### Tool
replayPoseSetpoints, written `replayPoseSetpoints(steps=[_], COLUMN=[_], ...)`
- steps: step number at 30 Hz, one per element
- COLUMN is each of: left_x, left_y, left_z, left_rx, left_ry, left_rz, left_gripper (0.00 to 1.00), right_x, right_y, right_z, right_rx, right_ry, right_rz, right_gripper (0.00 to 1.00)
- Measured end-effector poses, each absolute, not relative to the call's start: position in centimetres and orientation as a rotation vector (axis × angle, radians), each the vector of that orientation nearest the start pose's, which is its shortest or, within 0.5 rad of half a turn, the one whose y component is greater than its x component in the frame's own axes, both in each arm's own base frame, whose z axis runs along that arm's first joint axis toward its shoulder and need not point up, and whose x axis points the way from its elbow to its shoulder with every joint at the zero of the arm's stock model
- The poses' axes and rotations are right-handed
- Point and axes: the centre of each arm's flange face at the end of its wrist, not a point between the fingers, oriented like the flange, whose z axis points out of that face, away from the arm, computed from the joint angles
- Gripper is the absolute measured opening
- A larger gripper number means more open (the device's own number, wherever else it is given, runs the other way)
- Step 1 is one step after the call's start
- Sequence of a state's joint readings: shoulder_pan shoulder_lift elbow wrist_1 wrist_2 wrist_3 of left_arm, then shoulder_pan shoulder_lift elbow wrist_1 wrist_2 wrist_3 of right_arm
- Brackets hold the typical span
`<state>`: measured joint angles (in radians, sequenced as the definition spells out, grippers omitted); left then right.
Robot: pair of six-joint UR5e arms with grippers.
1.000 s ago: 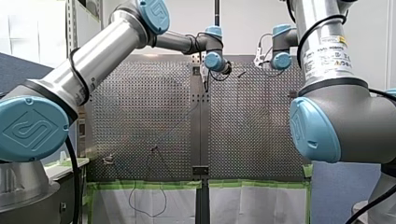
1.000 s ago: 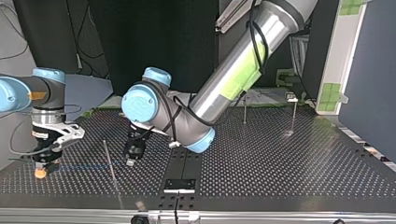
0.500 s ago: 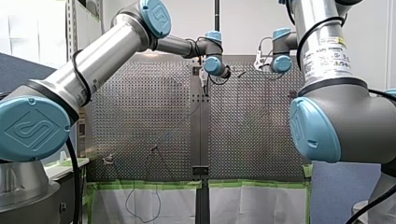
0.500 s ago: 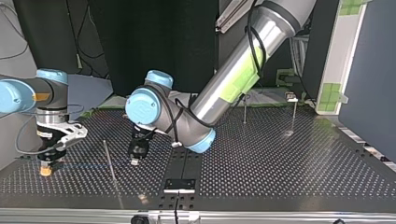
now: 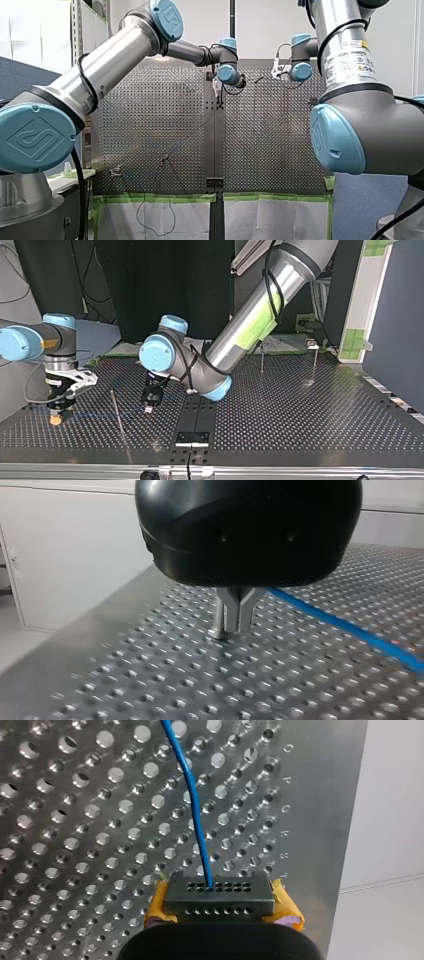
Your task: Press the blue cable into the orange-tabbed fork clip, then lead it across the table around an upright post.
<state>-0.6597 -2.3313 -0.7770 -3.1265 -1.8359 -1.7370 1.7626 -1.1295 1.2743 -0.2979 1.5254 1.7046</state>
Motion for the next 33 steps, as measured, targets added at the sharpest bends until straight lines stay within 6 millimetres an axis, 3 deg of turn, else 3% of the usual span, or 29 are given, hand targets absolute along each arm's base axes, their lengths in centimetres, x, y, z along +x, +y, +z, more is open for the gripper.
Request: replayPoseSetpoints(steps=[6,16,26,28,29,30,31,32,33], left_x=[55.6,55.7,55.7,55.8,55.8,55.8,55.8,55.9,55.9], left_y=[-56.5,-56.5,-56.3,-56.3,-56.3,-56.2,-56.2,-56.1,-56.1], left_z=[37.7,37.6,37.4,37.3,37.3,37.3,37.3,37.3,37.3], left_rx=[0.163,0.155,0.146,0.145,0.145,0.145,0.146,0.146,0.147], left_ry=[1.544,1.546,1.549,1.55,1.55,1.55,1.549,1.549,1.548], left_rz=[-0.458,-0.465,-0.46,-0.457,-0.455,-0.452,-0.448,-0.444,-0.439], left_gripper=[0.0,0.0,0.0,0.4,0.4,0.55,0.78,0.78,0.9], right_x=[26.7,27.2,28.1,28.3,28.4,28.4,28.5,28.5,28.5], right_y=[-64.5,-64.5,-64.2,-64.3,-64.3,-64.3,-64.3,-64.2,-64.2], right_z=[39.7,37.9,33.8,32.9,32.6,32.2,32.1,31.9,31.8], right_rx=[1.225,1.259,1.329,1.345,1.35,1.355,1.358,1.36,1.362], right_ry=[-1.093,-1.108,-1.144,-1.15,-1.152,-1.154,-1.155,-1.156,-1.158], right_rz=[1.553,1.548,1.512,1.506,1.503,1.499,1.497,1.495,1.492], right_gripper=[0.0,0.0,0.0,0.0,0.0,0.0,0.0,0.0,0.0])
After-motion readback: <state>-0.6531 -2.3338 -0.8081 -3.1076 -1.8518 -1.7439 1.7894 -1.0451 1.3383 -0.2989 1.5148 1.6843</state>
